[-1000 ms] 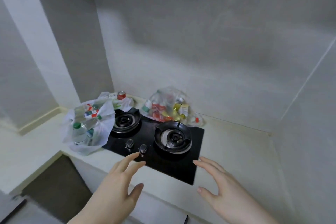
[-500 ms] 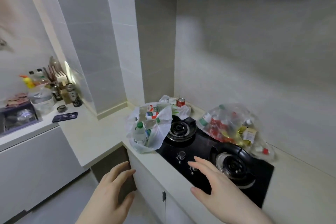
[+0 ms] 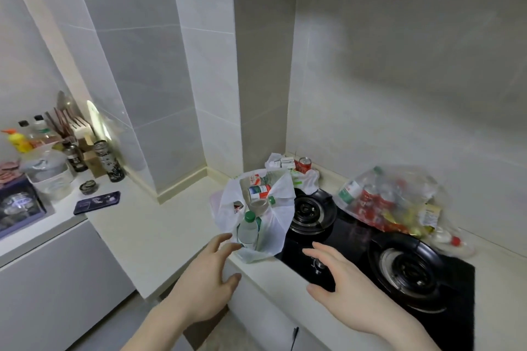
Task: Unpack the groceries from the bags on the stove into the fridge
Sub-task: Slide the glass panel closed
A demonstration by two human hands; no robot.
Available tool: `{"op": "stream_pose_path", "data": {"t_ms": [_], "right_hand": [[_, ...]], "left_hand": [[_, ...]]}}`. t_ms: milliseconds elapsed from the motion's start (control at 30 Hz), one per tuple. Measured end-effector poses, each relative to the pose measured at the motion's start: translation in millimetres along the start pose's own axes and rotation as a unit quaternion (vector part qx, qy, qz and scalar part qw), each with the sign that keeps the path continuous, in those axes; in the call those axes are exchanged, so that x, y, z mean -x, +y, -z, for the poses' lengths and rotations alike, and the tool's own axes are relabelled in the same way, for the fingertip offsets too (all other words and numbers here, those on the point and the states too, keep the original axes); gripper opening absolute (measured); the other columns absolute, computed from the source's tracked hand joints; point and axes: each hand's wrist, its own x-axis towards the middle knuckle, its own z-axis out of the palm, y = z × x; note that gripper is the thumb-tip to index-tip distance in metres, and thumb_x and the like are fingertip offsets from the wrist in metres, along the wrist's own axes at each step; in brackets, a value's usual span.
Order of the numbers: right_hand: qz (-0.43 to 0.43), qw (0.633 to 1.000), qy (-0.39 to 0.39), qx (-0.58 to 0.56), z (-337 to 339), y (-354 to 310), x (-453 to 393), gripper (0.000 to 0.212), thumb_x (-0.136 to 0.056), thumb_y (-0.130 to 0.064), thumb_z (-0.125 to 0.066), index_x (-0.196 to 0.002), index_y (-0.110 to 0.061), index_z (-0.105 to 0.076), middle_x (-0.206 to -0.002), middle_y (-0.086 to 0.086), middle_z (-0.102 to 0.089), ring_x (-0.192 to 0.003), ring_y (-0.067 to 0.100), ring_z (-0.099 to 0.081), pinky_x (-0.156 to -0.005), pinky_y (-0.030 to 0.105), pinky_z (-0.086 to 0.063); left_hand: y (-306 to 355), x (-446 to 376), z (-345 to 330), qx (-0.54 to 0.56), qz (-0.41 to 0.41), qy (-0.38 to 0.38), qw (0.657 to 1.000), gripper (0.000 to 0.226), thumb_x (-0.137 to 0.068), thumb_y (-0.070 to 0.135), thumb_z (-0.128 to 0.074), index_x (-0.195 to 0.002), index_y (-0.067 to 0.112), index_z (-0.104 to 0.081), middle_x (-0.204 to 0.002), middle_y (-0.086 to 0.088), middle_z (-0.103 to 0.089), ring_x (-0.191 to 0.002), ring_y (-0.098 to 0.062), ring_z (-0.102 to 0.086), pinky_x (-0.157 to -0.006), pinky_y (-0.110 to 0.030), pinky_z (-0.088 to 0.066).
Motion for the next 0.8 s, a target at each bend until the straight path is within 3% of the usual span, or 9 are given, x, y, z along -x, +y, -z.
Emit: {"op": "stream_pose_path", "data": {"t_ms": [200, 533, 800], "right_hand": [[-0.021, 1.000, -0.004, 0.006, -2, -4, -45, 0.064, -0.097, -0.046, -0.061, -0.155, -0.046, -0.032, -0.163, -0.028, -0.015, -0.151, 0.000, -0.025, -0.116, 0.018, -0.023], [-0.041, 0.998, -0.016, -0.050, -15, 26, -142, 0.066, -0.094, -0.048, -0.063, -0.154, -0.044, -0.036, -0.158, -0.033, -0.020, -0.147, -0.006, -0.027, -0.118, 0.020, -0.026], [-0.055, 0.995, -0.049, -0.061, -22, 45, -218, 0.065, -0.094, -0.044, -0.064, -0.153, -0.045, -0.036, -0.161, -0.027, -0.021, -0.149, -0.002, -0.026, -0.122, 0.026, -0.026]], "left_hand": [[-11, -62, -9, -0.014, -0.010, -0.038, 0.999, 0.059, -0.091, 0.044, -0.061, -0.147, 0.036, -0.043, -0.159, 0.020, -0.024, -0.121, -0.012, -0.060, -0.097, -0.026, -0.051], [-36, -153, -28, -0.042, -0.004, -0.087, 0.995, 0.071, -0.089, 0.041, -0.064, -0.152, 0.033, -0.032, -0.157, 0.016, -0.022, -0.114, -0.021, -0.063, -0.091, -0.036, -0.055], [-64, -200, -44, -0.079, -0.022, -0.126, 0.989, 0.067, -0.089, 0.040, -0.060, -0.152, 0.037, -0.035, -0.151, 0.016, -0.040, -0.116, -0.024, -0.062, -0.092, -0.035, -0.053]]}}
